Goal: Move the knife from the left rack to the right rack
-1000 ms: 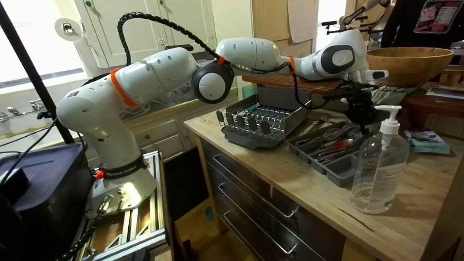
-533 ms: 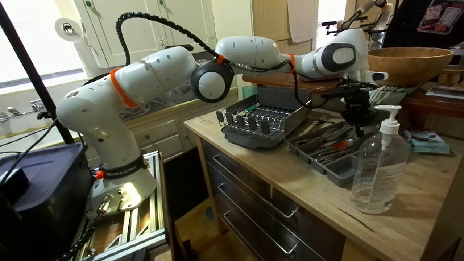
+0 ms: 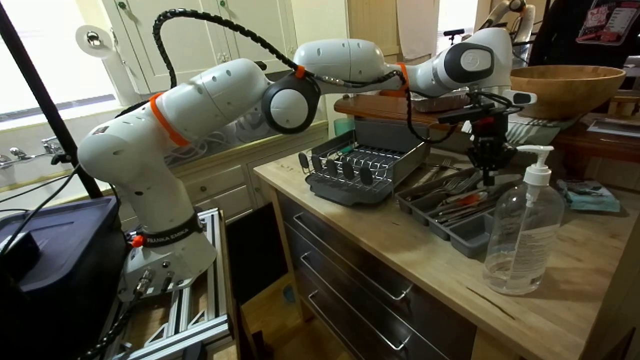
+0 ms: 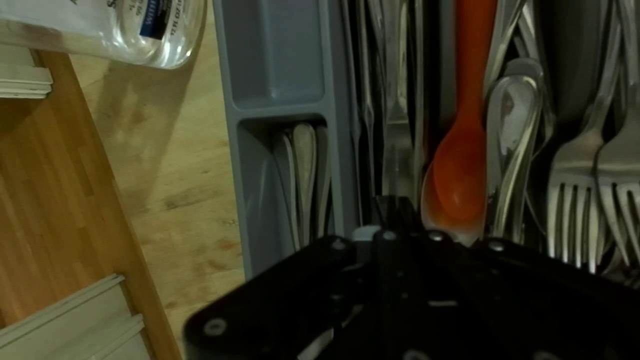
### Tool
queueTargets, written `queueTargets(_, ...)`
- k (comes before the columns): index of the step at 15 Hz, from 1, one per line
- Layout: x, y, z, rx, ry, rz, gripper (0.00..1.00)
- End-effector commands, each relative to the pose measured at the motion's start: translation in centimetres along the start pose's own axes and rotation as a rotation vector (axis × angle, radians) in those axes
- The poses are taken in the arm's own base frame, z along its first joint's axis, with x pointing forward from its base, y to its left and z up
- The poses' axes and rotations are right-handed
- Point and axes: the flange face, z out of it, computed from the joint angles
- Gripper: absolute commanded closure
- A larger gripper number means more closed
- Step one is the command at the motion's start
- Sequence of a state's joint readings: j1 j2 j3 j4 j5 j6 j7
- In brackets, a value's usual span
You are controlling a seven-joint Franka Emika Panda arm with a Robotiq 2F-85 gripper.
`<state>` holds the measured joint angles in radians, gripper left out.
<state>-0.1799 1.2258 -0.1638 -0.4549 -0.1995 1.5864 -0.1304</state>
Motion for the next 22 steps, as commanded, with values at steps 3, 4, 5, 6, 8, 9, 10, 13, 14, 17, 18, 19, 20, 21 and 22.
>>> queueTargets(3, -0.1, -1.2, -0.3, -0.001, -0.017, -0.020, 0.99)
queueTargets(4, -0.1, -1.5, -0.6, -0.015, -0.020, -0.019, 0.99)
queueTargets(5, -0.1, -2.2, -1.3, -0.025, -0.019, -0.030, 0.99)
queueTargets(6, -0.1, -2.8, -1.9, -0.029, -0.015, -0.050, 0.99)
queueTargets(8, -0.2, -4.1, -2.5, -0.038, -0.024, -0.076, 0.99)
queueTargets(9, -0.3, -4.7, -2.8, -0.039, -0.033, -0.083, 0.99)
queueTargets(10, -0.4, -5.0, -3.1, -0.031, -0.041, -0.081, 0.99)
queueTargets(13, -1.0, -5.5, -2.9, -0.049, -0.090, 0.015, 0.99)
queueTargets(14, -1.2, -5.6, -2.5, -0.086, -0.117, 0.070, 0.99)
queueTargets(17, -2.0, -5.6, -1.0, -0.159, -0.192, 0.184, 0.99)
queueTargets(18, -2.3, -6.0, -0.6, -0.192, -0.223, 0.214, 0.99)
queueTargets(19, -2.6, -6.5, -0.1, -0.229, -0.256, 0.238, 0.99)
queueTargets(20, -3.0, -7.0, 0.0, -0.267, -0.282, 0.266, 0.99)
queueTargets(21, -3.3, -7.6, 0.3, -0.303, -0.306, 0.294, 0.99)
queueTargets(22, -3.7, -8.2, 0.4, -0.346, -0.333, 0.310, 0.99)
